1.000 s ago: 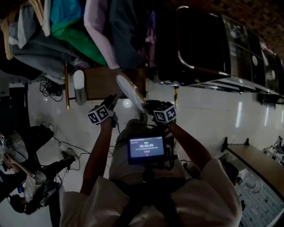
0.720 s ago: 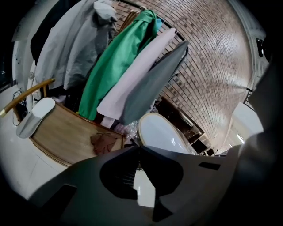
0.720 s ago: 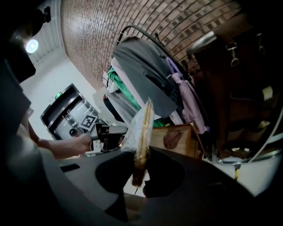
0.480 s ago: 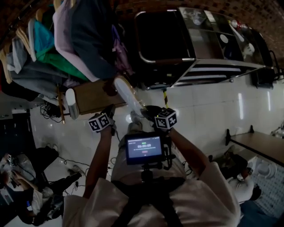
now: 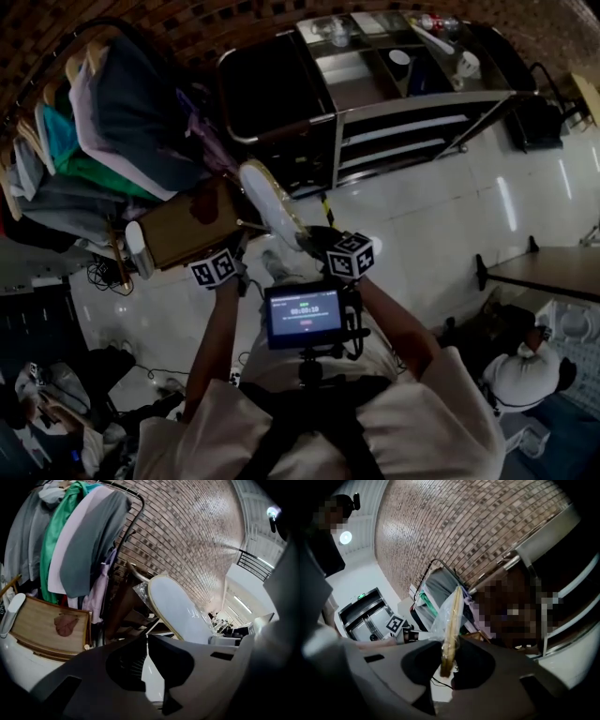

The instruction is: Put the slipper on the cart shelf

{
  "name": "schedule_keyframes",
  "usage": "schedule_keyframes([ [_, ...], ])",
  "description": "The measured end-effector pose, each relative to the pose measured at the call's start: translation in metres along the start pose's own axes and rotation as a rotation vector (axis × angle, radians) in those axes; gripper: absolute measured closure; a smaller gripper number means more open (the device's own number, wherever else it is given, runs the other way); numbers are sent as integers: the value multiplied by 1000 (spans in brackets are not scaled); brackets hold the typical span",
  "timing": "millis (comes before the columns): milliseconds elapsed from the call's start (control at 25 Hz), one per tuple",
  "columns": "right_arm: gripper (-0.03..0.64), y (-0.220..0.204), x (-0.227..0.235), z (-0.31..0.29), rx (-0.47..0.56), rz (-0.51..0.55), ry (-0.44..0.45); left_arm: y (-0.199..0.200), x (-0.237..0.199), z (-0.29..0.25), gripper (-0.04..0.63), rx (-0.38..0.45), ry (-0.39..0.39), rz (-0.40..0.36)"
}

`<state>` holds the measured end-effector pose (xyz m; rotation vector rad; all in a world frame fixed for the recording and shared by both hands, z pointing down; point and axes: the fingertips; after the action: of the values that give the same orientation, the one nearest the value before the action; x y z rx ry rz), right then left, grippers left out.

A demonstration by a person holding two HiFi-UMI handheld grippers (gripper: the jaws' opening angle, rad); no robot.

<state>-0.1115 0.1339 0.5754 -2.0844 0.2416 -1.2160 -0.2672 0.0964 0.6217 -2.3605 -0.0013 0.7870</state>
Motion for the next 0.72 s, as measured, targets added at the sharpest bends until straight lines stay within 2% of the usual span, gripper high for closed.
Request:
schedule_keyframes([
  [400,537,38,29,113,201,-34,-54,-11,115,-36,595,-49,-110,-137],
  [720,537,53,38,170,322,-154,-89,-6,161,-58,595,-102,-185,-237],
])
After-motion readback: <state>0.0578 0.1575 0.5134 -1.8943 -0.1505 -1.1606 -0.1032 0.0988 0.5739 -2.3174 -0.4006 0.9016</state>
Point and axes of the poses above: the fingertips, and each gripper's own axes: z backward along the fingers, x to its right, y out of its top, and after that the axes turned 1 degree about -z, right-handed
